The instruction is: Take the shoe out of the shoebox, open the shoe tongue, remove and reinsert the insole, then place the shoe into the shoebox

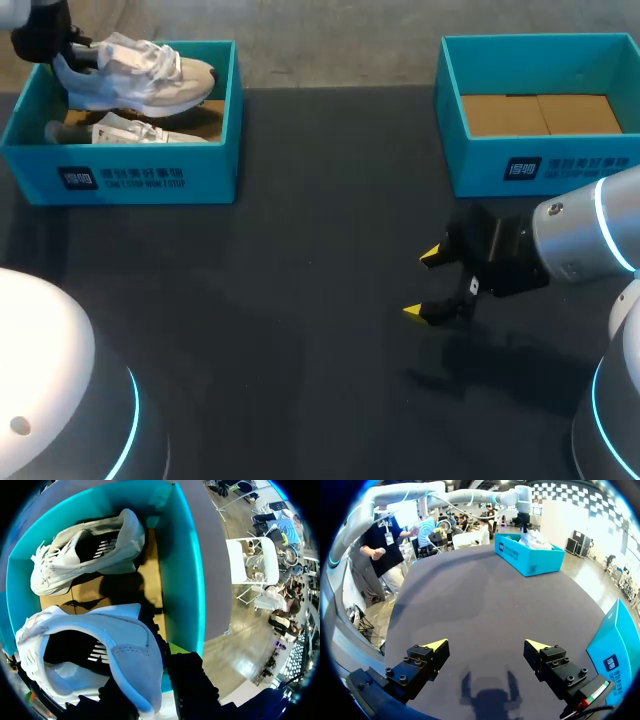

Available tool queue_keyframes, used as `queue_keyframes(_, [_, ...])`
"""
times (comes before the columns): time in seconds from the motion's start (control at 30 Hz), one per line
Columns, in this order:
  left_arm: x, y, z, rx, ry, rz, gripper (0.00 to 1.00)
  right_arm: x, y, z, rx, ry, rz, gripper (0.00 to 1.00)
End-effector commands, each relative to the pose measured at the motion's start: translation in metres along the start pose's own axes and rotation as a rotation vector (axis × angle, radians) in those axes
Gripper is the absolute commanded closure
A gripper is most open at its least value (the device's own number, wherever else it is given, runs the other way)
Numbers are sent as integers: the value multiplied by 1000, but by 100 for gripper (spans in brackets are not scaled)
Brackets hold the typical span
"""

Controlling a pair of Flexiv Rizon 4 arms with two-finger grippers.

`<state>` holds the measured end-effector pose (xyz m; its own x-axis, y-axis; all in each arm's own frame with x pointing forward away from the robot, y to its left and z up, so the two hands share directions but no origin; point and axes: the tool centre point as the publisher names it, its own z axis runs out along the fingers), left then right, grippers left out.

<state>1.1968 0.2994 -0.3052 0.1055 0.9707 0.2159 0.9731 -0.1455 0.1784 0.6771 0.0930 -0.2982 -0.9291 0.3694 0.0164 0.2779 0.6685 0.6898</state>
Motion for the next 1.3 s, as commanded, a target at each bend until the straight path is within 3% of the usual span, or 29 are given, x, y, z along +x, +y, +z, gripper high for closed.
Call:
queue_keyframes(0.03, [-3,11,19,26,-9,-2,100,1,0,0,1,-2,0,0])
queue_keyframes(0.57, [-11,11,69,102,-4,7,100,1,0,0,1,-2,0,0])
queue_keyframes(1.1, [-19,-5,83,163,-14,-27,99,1,0,0,1,-2,0,0])
queue_keyframes(1.17, [-19,-7,83,165,-14,-19,55,1,0,0,1,-2,0,0])
queue_keyframes(1.2, [-20,-8,82,166,-15,-16,45,1,0,0,1,-2,0,0])
queue_keyframes(1.27, [-21,-10,78,167,-26,-6,2,1,0,0,1,-2,0,0])
queue_keyframes(1.3, [-22,-11,76,168,-33,-4,0,1,0,0,1,-2,0,0])
